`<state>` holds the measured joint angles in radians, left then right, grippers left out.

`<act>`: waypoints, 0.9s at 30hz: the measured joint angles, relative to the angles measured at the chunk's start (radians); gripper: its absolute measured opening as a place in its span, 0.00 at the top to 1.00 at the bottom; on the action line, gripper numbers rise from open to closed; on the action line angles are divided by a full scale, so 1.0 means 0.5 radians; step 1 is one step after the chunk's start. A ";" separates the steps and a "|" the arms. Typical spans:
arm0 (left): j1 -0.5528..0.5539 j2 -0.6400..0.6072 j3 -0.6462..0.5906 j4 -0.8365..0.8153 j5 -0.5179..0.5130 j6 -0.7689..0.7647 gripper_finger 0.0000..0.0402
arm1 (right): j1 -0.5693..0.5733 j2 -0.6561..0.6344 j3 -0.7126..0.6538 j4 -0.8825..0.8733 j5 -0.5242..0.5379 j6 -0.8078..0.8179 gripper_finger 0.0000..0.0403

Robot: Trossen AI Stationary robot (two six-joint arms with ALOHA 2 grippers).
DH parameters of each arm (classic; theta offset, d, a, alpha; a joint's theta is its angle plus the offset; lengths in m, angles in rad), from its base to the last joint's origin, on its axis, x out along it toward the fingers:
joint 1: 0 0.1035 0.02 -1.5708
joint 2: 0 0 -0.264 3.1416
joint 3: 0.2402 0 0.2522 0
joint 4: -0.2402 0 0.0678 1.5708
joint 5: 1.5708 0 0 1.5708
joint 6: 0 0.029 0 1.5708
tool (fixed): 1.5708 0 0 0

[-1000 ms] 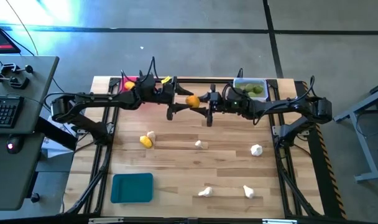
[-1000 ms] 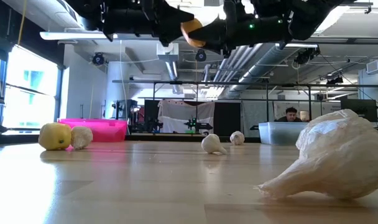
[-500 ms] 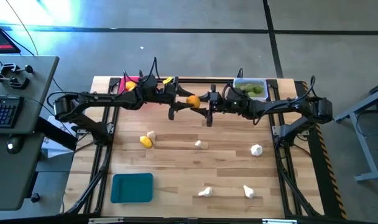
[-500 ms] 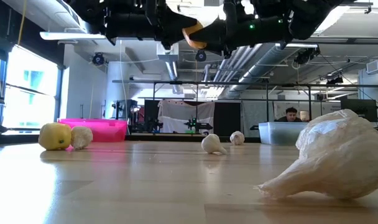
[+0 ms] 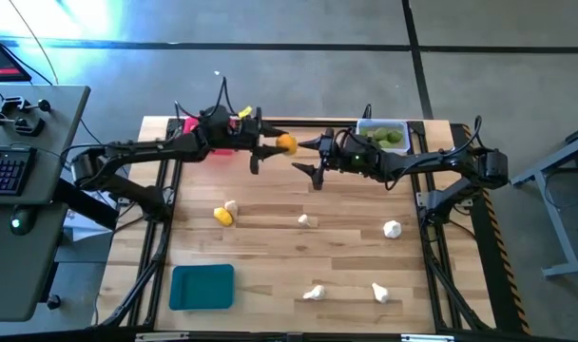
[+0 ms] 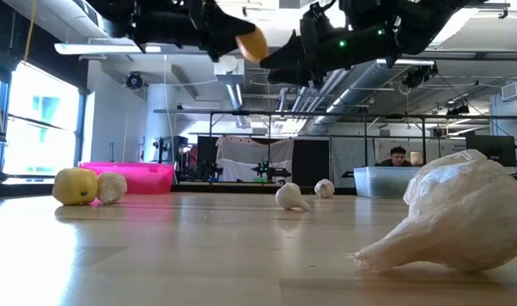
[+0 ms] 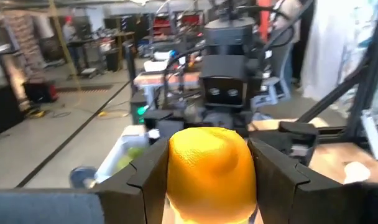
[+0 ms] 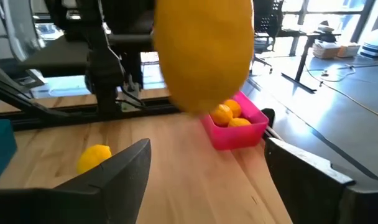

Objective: Sort produce into baskets
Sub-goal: Put the right lemon into the pink bin

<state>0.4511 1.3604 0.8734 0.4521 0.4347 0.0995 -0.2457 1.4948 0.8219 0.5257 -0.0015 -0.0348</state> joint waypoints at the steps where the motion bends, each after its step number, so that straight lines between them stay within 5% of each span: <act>1: 0.027 -0.038 0.000 -0.062 -0.012 0.015 0.59 | -0.004 0.000 0.000 -0.015 0.008 -0.010 0.24; 14: 0.439 -0.490 -0.044 -1.178 -0.775 0.065 0.59 | -0.063 0.001 0.000 -0.080 0.015 -0.037 0.24; 20: 0.632 -0.564 -0.224 -1.267 -0.806 0.029 0.59 | -0.086 0.001 0.000 -0.111 0.013 -0.036 0.24; 27: 0.810 -0.511 -0.184 -1.722 -0.925 0.361 0.59 | -0.085 0.001 0.000 -0.154 0.010 -0.037 0.24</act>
<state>0.8560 1.1046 0.7816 -0.4092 -0.0276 0.2800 -0.2882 1.4952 0.8219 0.4487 0.0035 -0.0532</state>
